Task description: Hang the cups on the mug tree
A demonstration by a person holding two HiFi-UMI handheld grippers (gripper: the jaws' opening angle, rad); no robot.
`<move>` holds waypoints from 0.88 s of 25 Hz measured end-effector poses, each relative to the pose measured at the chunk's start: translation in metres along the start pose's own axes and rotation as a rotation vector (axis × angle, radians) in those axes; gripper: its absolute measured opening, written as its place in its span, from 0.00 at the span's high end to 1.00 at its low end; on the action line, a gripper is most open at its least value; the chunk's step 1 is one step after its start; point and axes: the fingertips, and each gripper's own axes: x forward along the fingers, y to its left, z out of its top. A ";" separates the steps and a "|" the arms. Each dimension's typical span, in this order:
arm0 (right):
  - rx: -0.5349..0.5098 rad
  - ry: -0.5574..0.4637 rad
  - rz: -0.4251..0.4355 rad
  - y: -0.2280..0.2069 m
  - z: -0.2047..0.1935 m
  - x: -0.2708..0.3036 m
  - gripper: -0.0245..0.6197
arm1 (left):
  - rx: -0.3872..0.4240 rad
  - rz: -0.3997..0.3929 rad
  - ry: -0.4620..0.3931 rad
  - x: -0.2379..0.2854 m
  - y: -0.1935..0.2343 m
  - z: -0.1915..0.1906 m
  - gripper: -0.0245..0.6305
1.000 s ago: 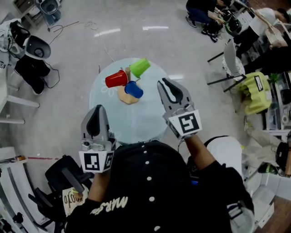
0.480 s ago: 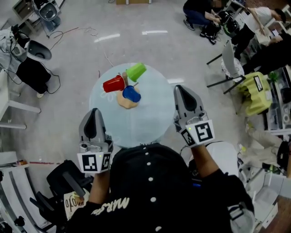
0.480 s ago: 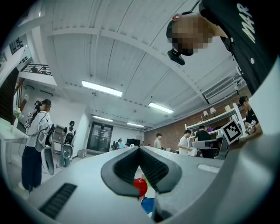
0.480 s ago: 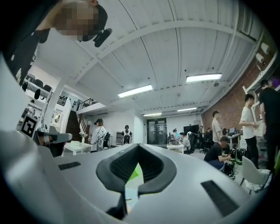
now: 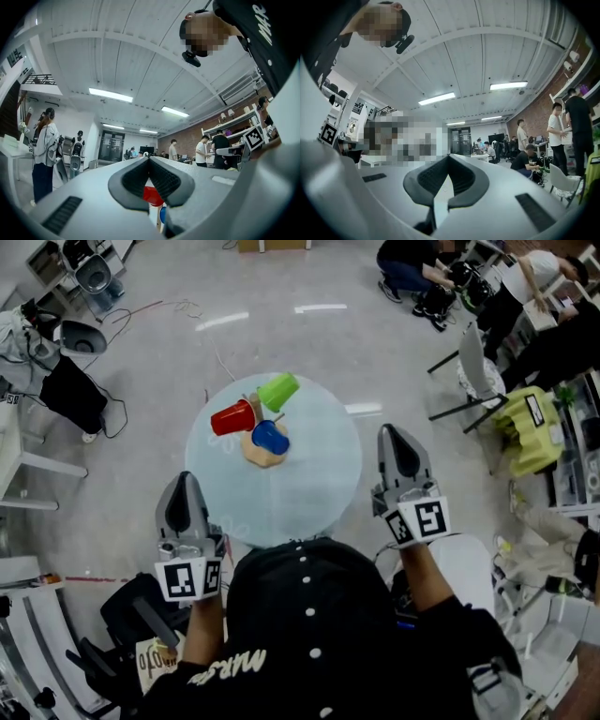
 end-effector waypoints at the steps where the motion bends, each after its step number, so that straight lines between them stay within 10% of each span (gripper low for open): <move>1: 0.003 0.000 -0.003 0.000 -0.001 0.000 0.96 | 0.001 -0.001 -0.001 0.000 0.000 0.001 0.97; 22: -0.004 0.018 0.038 0.014 -0.007 0.003 0.96 | 0.000 -0.009 0.001 -0.002 -0.012 -0.003 0.97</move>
